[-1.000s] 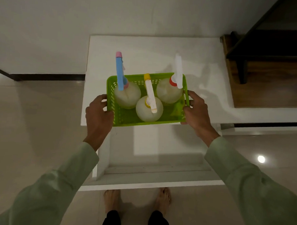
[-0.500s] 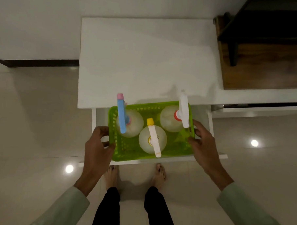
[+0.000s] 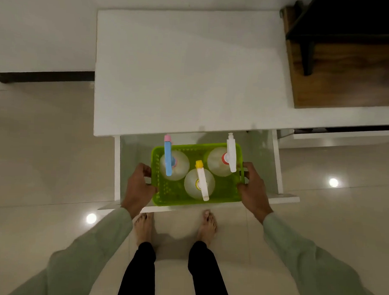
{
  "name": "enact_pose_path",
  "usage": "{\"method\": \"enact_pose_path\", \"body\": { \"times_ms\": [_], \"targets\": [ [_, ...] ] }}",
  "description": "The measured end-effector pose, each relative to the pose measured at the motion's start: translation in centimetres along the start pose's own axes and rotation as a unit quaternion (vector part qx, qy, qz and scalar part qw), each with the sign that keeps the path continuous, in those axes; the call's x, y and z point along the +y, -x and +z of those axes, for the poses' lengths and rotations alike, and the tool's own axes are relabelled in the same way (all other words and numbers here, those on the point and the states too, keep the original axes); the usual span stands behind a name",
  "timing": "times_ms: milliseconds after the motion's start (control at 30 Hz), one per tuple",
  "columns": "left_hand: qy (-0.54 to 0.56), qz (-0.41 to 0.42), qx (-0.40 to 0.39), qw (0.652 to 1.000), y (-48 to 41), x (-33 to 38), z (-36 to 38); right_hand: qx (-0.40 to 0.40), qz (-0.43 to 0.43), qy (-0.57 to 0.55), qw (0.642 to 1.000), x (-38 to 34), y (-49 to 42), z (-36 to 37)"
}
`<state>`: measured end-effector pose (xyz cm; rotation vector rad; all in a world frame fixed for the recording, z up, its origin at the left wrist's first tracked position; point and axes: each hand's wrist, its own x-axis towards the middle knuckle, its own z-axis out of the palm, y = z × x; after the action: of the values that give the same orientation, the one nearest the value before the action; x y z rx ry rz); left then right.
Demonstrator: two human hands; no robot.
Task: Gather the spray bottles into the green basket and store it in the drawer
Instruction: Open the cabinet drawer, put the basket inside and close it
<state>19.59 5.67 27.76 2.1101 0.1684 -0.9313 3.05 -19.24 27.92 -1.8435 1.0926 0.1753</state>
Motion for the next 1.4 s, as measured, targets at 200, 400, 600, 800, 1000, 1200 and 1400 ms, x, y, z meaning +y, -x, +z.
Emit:
{"method": "enact_pose_path", "body": {
  "times_ms": [200,400,600,800,1000,1200,1400],
  "targets": [
    [-0.019,-0.027,-0.008,0.999,-4.2,-2.2,2.0,-0.055,0.042,0.013,0.998,1.9,-3.6,2.0],
    [-0.023,-0.074,-0.021,0.997,-8.5,-4.0,4.0,-0.05,0.072,0.078,0.993,3.9,-7.8,4.5],
    [-0.053,-0.086,-0.024,0.995,-11.3,-4.9,4.6,-0.054,0.075,0.122,0.988,4.6,-10.4,6.0],
    [-0.058,-0.084,-0.006,0.995,-11.7,-6.5,5.4,-0.067,0.078,0.114,0.988,6.0,-10.7,6.8],
    [-0.07,-0.101,0.002,0.992,-13.3,-8.3,5.8,-0.081,0.084,0.141,0.983,6.5,-11.8,8.3],
    [-0.063,-0.112,-0.025,0.991,-13.4,-8.8,5.7,-0.093,0.095,0.136,0.982,6.6,-11.9,8.6],
    [-0.058,-0.049,0.027,0.997,-10.5,-6.6,4.7,-0.05,0.11,0.049,0.991,4.7,-10.4,7.1]
  ]
}}
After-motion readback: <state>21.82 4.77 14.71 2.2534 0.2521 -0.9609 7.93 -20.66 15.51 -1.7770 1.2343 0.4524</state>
